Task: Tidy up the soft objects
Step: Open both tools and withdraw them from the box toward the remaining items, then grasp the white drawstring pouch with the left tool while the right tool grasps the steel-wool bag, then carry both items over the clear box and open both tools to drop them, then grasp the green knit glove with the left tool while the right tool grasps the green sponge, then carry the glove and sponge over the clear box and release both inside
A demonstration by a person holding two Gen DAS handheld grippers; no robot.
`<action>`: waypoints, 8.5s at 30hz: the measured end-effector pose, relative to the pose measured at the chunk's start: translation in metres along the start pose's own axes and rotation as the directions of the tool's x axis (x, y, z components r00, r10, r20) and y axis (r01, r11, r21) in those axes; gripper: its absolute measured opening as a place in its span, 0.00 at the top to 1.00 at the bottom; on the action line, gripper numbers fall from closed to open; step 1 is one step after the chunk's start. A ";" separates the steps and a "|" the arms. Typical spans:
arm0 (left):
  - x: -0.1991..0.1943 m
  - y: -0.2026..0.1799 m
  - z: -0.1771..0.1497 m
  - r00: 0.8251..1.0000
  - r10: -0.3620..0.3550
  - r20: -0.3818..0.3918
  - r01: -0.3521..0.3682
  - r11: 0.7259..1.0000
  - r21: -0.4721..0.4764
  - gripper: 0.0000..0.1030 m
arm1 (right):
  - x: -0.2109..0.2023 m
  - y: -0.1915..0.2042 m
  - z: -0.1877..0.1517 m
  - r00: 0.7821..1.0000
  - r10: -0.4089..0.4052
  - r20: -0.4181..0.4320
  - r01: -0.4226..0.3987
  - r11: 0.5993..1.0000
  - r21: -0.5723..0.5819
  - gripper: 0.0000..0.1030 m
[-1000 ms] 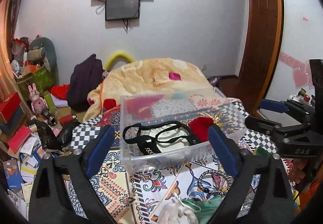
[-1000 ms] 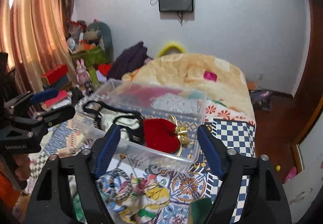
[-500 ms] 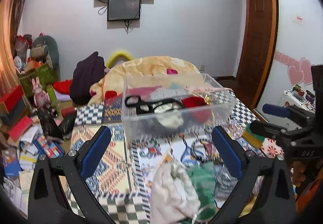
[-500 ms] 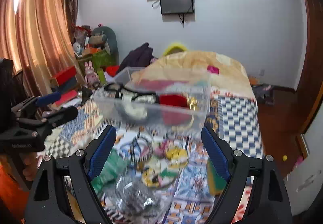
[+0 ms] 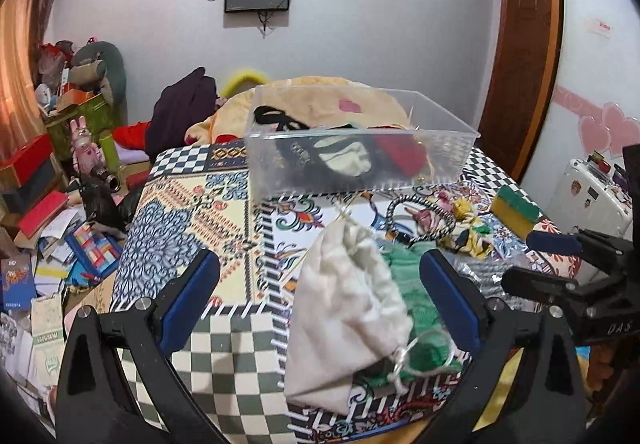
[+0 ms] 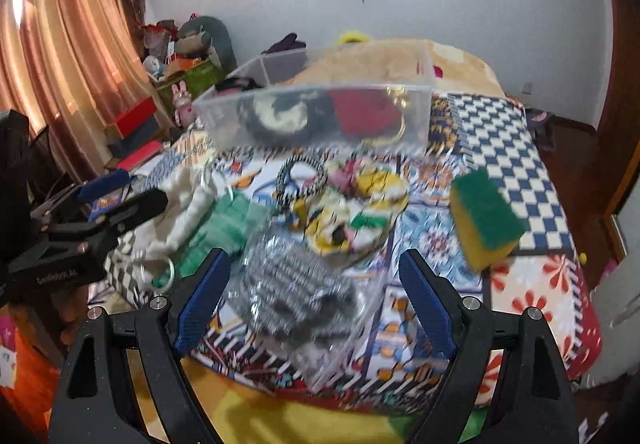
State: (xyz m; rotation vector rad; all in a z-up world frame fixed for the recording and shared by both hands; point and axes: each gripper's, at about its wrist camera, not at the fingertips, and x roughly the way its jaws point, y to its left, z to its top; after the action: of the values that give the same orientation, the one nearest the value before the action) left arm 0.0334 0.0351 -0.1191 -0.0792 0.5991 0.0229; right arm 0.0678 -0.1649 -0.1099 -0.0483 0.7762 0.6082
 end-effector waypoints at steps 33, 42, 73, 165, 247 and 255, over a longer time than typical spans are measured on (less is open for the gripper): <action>-0.005 0.022 -0.021 0.996 -0.071 -0.050 0.064 0.991 -0.115 0.86 | -0.012 0.017 -0.010 0.997 0.069 0.023 -0.068 0.997 -0.043 0.73; -0.024 0.021 0.018 0.998 -0.049 0.037 0.052 0.996 -0.069 0.86 | -0.037 0.014 0.025 0.992 0.003 0.130 0.007 0.997 -0.078 0.73; 0.091 -0.019 0.133 0.998 0.012 0.060 -0.016 0.997 0.079 0.86 | 0.031 -0.020 0.129 0.977 -0.081 0.196 0.092 0.995 -0.045 0.72; 0.021 -0.034 -0.012 0.986 -0.134 -0.101 0.138 0.990 0.031 0.75 | -0.017 -0.063 0.026 0.982 -0.158 0.101 0.156 0.987 0.030 0.69; 0.052 -0.003 0.109 0.995 -0.046 0.086 0.043 0.998 0.035 0.10 | 0.008 -0.017 0.116 0.981 -0.073 0.182 0.091 0.991 -0.095 0.27; 0.058 -0.014 0.073 0.997 -0.070 -0.022 0.072 0.994 0.081 0.09 | 0.003 -0.019 0.084 0.984 -0.085 0.154 0.102 0.989 -0.108 0.19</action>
State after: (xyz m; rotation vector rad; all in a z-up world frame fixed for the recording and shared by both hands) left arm 0.1227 0.0266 -0.0911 -0.0214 0.6149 -0.0716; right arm 0.1338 -0.1570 -0.0544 -0.1434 0.5896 0.5599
